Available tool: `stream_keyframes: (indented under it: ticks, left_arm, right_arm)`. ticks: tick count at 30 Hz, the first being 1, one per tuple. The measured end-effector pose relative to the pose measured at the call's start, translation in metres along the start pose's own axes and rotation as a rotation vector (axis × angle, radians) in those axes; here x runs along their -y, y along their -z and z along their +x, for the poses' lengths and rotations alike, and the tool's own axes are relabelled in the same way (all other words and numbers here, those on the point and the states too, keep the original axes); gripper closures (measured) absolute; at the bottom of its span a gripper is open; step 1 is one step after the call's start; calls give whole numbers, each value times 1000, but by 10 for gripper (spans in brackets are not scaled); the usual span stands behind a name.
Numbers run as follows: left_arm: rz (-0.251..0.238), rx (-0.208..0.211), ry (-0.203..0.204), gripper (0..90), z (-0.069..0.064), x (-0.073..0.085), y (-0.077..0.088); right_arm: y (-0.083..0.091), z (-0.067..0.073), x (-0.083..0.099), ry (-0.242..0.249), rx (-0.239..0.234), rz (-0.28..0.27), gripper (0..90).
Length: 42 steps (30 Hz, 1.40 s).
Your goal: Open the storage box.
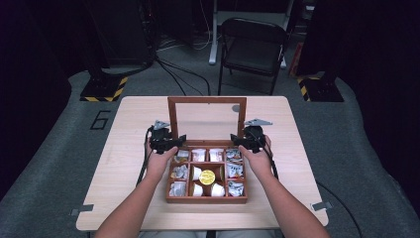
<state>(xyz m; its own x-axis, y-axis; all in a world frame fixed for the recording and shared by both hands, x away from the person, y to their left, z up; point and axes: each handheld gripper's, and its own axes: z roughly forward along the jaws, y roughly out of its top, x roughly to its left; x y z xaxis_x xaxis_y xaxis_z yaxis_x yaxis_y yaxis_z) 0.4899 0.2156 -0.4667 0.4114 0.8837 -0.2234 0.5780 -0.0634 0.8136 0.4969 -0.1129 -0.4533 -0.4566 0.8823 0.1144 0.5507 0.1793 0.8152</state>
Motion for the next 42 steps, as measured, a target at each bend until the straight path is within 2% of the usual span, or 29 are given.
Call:
stream_keyframes:
  ticks: [14,16,21,24,29,42]
  left_arm:
    - [18,1,31,443,5,-1,-4]
    - [24,0,24,443,7,-2,-6]
    - [25,0,40,443,8,-2,-9]
    - [24,4,53,444,10,-2,-11]
    - [51,2,62,442,10,-5,-13]
    - [60,22,98,431,16,-3,-18]
  right_arm:
    - [-8,-1,-4,-36,-5,24,467]
    - [-10,-2,-5,-38,0,29,464]
    - [-14,-3,-6,-59,-1,42,461]
    - [-16,-5,-6,-53,3,46,459]
    - [-18,-7,-7,-77,-4,54,458]
    - [-25,-11,-5,-90,-5,62,443]
